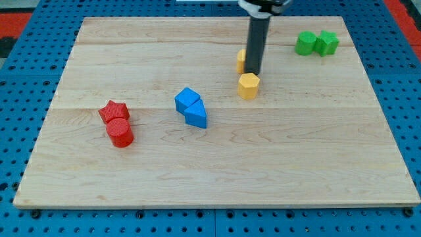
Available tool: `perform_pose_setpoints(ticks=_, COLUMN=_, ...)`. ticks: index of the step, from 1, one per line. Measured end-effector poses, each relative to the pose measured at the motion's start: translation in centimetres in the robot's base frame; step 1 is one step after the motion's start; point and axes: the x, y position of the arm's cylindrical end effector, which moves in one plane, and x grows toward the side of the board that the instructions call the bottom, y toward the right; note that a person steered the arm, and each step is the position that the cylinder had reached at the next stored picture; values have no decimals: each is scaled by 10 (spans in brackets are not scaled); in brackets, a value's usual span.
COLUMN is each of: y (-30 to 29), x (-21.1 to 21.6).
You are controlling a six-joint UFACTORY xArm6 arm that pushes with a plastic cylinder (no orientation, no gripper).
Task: Push the yellow heart closure to the yellow hexagon
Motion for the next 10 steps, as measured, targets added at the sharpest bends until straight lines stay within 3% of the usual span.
perform_pose_setpoints(ticks=2, y=-61, x=-2)
perform_pose_setpoints(ticks=5, y=-71, x=-16)
perform_pose_setpoints(ticks=6, y=-84, x=-44)
perform_pose_setpoints(ticks=9, y=41, x=-45)
perform_pose_setpoints(ticks=10, y=-1, x=-45)
